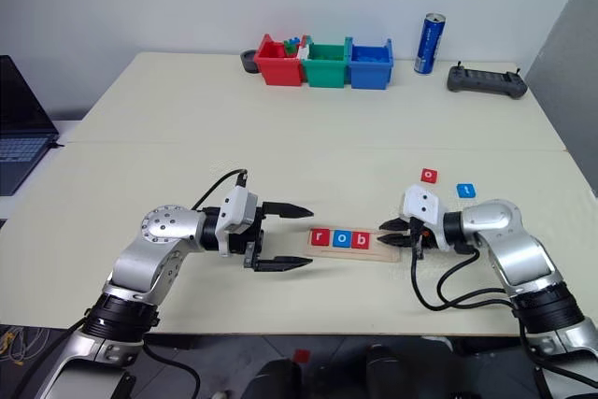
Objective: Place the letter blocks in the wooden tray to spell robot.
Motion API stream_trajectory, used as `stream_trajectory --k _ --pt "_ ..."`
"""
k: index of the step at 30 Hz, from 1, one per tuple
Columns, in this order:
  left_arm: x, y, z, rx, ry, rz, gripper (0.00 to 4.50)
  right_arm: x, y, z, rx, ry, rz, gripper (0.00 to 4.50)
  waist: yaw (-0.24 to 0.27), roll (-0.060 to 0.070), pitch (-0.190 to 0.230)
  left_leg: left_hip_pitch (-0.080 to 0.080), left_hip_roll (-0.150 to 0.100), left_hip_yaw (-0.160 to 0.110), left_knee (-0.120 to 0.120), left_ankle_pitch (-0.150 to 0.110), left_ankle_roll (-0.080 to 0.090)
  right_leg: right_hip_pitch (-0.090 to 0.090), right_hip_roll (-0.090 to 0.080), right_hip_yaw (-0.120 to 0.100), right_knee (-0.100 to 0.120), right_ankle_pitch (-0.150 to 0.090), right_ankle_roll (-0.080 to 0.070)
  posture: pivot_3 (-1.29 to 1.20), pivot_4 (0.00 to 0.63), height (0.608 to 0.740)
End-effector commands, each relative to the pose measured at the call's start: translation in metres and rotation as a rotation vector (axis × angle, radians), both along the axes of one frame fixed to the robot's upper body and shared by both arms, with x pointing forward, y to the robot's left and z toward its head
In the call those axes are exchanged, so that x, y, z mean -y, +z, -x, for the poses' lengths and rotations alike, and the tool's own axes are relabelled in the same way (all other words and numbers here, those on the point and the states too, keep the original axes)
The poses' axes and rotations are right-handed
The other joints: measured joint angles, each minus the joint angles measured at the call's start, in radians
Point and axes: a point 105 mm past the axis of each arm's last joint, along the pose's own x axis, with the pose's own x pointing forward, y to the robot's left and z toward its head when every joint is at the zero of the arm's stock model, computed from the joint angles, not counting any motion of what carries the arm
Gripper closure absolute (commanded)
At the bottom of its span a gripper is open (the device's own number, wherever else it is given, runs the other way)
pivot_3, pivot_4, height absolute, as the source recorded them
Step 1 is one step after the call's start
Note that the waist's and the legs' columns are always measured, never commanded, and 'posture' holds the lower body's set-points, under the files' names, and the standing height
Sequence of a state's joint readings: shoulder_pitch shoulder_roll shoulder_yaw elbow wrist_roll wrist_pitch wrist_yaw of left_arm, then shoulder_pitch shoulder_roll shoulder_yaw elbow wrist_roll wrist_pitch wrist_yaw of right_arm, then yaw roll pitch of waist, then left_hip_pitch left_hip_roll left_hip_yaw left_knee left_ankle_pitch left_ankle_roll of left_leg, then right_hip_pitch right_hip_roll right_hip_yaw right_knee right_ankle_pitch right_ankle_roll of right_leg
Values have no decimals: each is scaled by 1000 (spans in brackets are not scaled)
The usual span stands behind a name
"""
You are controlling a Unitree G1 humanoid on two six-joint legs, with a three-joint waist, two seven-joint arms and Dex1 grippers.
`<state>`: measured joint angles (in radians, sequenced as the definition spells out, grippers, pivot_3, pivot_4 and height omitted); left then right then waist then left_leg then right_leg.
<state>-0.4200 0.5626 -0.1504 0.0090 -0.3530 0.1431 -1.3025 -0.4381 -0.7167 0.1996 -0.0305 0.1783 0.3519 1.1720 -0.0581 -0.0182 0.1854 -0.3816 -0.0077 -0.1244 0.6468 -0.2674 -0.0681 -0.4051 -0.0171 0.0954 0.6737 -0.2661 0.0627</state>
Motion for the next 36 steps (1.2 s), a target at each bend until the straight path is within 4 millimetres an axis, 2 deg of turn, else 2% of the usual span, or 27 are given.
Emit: stream_trajectory --k 1,17,29,36 --pt "0 7 1 28 -15 6 0 -3 1 -1 37 16 0 4460 0 0 0 0 0 0 0 0 0 0 0 0 0 0 0 0 150 740" --pt "0 7 2 26 -11 2 0 -6 -16 -5 53 31 44 4460 0 0 0 0 0 0 0 0 0 0 0 0 0 0 0 0 150 740" --pt "-1 8 2 30 -7 -1 0 -23 -15 -7 54 57 13 4460 0 0 0 0 0 0 0 0 0 0 0 0 0 0 0 0 150 740" --pt "-4 6 4 29 -4 -11 0 -26 -13 -9 57 50 -5 4460 0 0 0 0 0 0 0 0 0 0 0 0 0 0 0 0 150 740"
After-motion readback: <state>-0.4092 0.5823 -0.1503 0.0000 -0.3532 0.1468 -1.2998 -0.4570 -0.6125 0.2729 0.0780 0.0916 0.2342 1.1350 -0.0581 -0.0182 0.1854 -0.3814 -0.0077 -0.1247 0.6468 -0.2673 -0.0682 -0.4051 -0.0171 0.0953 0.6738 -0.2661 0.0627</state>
